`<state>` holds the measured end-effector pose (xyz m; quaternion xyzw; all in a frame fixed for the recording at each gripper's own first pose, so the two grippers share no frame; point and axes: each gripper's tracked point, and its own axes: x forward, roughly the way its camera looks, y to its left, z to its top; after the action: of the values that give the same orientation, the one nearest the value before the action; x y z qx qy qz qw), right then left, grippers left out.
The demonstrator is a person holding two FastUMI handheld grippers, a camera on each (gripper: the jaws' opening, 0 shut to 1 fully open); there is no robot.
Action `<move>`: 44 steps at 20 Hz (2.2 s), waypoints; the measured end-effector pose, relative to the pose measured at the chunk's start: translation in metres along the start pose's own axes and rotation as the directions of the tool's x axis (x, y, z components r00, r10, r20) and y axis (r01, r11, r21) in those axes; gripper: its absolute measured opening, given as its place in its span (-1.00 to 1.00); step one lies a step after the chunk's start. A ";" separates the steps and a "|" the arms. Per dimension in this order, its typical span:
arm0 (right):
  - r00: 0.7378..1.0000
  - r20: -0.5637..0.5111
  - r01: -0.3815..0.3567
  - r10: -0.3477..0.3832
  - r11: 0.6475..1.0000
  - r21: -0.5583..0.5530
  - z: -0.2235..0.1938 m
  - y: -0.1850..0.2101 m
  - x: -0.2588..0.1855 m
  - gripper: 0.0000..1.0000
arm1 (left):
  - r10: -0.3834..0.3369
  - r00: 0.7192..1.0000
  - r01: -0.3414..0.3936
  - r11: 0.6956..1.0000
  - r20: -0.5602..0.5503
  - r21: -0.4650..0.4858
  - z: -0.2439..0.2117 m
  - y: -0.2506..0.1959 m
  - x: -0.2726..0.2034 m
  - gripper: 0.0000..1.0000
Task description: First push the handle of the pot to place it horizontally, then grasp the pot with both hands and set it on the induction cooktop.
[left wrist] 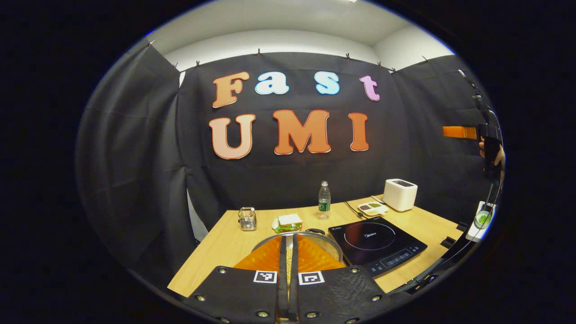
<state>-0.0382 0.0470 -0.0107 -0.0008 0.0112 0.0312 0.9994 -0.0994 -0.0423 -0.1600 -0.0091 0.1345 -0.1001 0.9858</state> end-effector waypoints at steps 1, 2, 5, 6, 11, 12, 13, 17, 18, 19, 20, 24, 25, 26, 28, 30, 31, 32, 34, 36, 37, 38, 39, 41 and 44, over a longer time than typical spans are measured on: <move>1.000 -0.005 -0.004 0.004 1.000 -0.003 -0.003 0.001 0.002 0.90 | -0.008 1.000 0.008 1.000 -0.018 -0.005 -0.011 -0.004 0.003 -0.96; 1.000 -0.008 -0.006 0.006 1.000 -0.002 -0.006 0.001 0.005 0.90 | -0.014 0.999 0.014 1.000 -0.039 -0.010 -0.022 -0.006 0.003 -0.96; 1.000 -0.012 -0.013 0.013 1.000 0.019 -0.014 0.005 0.016 0.90 | -0.021 0.994 0.018 0.999 -0.108 -0.029 -0.059 -0.011 0.013 -0.96; 1.000 -0.017 -0.021 0.021 1.000 0.019 -0.018 0.008 0.022 0.90 | -0.025 0.990 0.020 0.999 -0.136 -0.042 -0.070 -0.011 0.014 -0.95; 0.996 -0.059 -0.061 0.061 0.998 0.003 -0.044 0.023 0.046 0.90 | -0.005 0.979 -0.010 0.997 -0.202 -0.074 -0.112 0.000 0.024 -0.95; 0.994 -0.066 -0.086 0.087 0.996 0.007 -0.048 0.030 0.050 0.90 | -0.002 0.977 -0.016 0.996 -0.212 -0.087 -0.121 0.000 0.026 -0.95; 0.992 -0.073 -0.103 0.103 0.995 0.010 -0.052 0.035 0.053 1.00 | 0.006 0.972 -0.028 0.995 -0.234 -0.092 -0.135 0.001 0.028 -0.95; 0.989 -0.085 -0.119 0.120 0.993 0.013 -0.062 0.039 0.060 0.90 | 0.004 0.946 -0.042 0.993 -0.324 -0.109 -0.179 -0.002 0.029 -0.95; 0.989 -0.085 -0.119 0.120 0.993 0.015 -0.062 0.038 0.061 0.90 | 0.005 0.940 -0.048 0.992 -0.342 -0.120 -0.188 -0.002 0.030 -0.95; 0.990 -0.082 -0.114 0.115 0.993 0.014 -0.063 0.035 0.063 0.91 | 0.005 0.933 -0.054 0.991 -0.361 -0.125 -0.196 -0.002 0.032 -0.95; 0.991 -0.077 -0.108 0.108 0.994 0.010 -0.061 0.033 0.064 0.90 | 0.013 0.927 -0.063 0.990 -0.374 -0.124 -0.204 0.001 0.032 -0.95; 0.995 -0.053 -0.084 0.084 0.996 -0.008 -0.058 0.025 0.067 0.91 | 0.032 0.906 -0.087 0.990 -0.422 -0.111 -0.225 0.007 0.039 -0.95; 0.996 -0.050 -0.080 0.080 0.997 -0.010 -0.059 0.024 0.067 0.91 | 0.043 0.899 -0.100 0.989 -0.436 -0.108 -0.231 0.010 0.041 -0.95; 0.996 -0.049 -0.077 0.076 0.997 -0.012 -0.060 0.024 0.068 0.90 | 0.047 0.895 -0.107 0.988 -0.444 -0.109 -0.236 0.013 0.045 -0.94; 0.996 -0.052 -0.073 0.072 0.997 -0.013 -0.066 0.024 0.070 0.90 | 0.058 0.892 -0.117 0.988 -0.447 -0.104 -0.239 0.018 0.050 -0.95; 0.996 -0.062 -0.070 0.068 0.997 -0.019 -0.071 0.024 0.075 0.90 | 0.077 0.887 -0.129 0.988 -0.455 -0.086 -0.244 0.026 0.056 -0.94; 0.995 -0.069 -0.070 0.069 0.997 -0.022 -0.075 0.024 0.078 0.90 | 0.076 0.885 -0.133 0.987 -0.459 -0.092 -0.245 0.027 0.059 -0.94; 0.995 -0.074 -0.073 0.071 0.997 -0.025 -0.077 0.025 0.081 0.90 | 0.075 0.883 -0.139 0.985 -0.464 -0.104 -0.247 0.028 0.061 -0.95; 0.994 -0.080 -0.076 0.074 0.997 -0.032 -0.082 0.027 0.092 0.90 | 0.077 0.880 -0.154 0.980 -0.468 -0.128 -0.246 0.031 0.065 -0.95; 0.993 -0.084 -0.081 0.078 0.996 -0.026 -0.085 0.028 0.100 0.91 | 0.082 0.879 -0.172 0.973 -0.470 -0.152 -0.246 0.039 0.070 -0.95; 0.992 -0.093 -0.083 0.081 0.996 -0.019 -0.088 0.027 0.103 0.91 | 0.082 0.876 -0.184 0.968 -0.476 -0.171 -0.246 0.043 0.070 -0.95; 0.991 -0.098 -0.088 0.086 0.996 -0.012 -0.090 0.027 0.106 0.90 | 0.085 0.875 -0.194 0.964 -0.476 -0.183 -0.246 0.048 0.073 -0.95; 0.991 -0.097 -0.090 0.089 0.996 -0.005 -0.090 0.027 0.108 0.90 | 0.094 0.874 -0.207 0.960 -0.477 -0.189 -0.245 0.052 0.075 -0.95; 0.991 -0.097 -0.097 0.097 0.995 0.001 -0.090 0.026 0.113 0.90 | 0.112 0.874 -0.225 0.955 -0.474 -0.190 -0.245 0.060 0.077 -0.92; 0.990 -0.097 -0.098 0.098 0.995 0.009 -0.096 0.019 0.115 0.90 | 0.164 0.873 -0.258 0.954 -0.460 -0.150 -0.245 0.077 0.083 -0.94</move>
<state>0.0730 0.0732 -0.1090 0.0004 0.0600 0.0803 0.9950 -0.0715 0.0188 -0.4220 -0.0738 0.3649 0.0237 0.9278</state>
